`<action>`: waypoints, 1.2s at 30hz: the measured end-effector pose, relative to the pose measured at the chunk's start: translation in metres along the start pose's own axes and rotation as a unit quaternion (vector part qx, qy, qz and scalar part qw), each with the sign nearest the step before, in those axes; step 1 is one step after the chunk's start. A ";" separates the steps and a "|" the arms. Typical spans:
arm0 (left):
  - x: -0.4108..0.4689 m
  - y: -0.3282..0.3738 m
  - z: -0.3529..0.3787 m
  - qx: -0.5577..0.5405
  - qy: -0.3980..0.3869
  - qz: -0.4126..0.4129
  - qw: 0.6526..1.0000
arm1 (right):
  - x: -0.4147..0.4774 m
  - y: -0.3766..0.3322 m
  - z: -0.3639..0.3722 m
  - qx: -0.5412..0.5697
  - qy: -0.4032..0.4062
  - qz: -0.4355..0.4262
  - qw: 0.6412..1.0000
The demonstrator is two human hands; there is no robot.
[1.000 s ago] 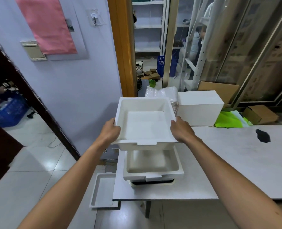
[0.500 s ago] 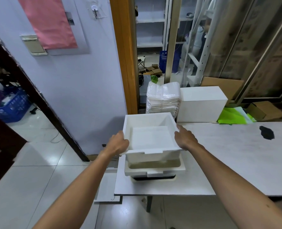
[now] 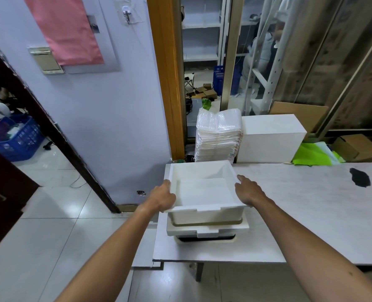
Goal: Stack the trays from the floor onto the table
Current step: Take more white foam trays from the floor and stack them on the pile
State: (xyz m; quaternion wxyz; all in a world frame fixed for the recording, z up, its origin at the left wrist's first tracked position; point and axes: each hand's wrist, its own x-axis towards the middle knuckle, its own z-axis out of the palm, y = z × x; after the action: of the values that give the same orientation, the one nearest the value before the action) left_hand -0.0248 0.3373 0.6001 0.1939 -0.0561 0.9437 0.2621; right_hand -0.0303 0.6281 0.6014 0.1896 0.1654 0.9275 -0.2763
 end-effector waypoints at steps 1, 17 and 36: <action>0.001 0.000 0.001 0.002 -0.001 -0.001 1.000 | 0.000 0.000 0.000 -0.004 0.000 0.000 1.000; 0.004 -0.009 0.019 0.030 0.006 0.009 0.999 | 0.008 0.014 0.022 -0.062 0.015 -0.009 0.998; 0.001 -0.013 0.028 0.023 0.031 0.025 0.999 | 0.004 0.019 0.022 -0.103 0.008 -0.020 0.994</action>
State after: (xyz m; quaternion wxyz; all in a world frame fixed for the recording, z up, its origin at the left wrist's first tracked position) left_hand -0.0140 0.3401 0.5714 0.1594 -0.0355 0.9562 0.2429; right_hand -0.0197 0.6313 0.5740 0.1927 0.1282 0.9557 -0.1819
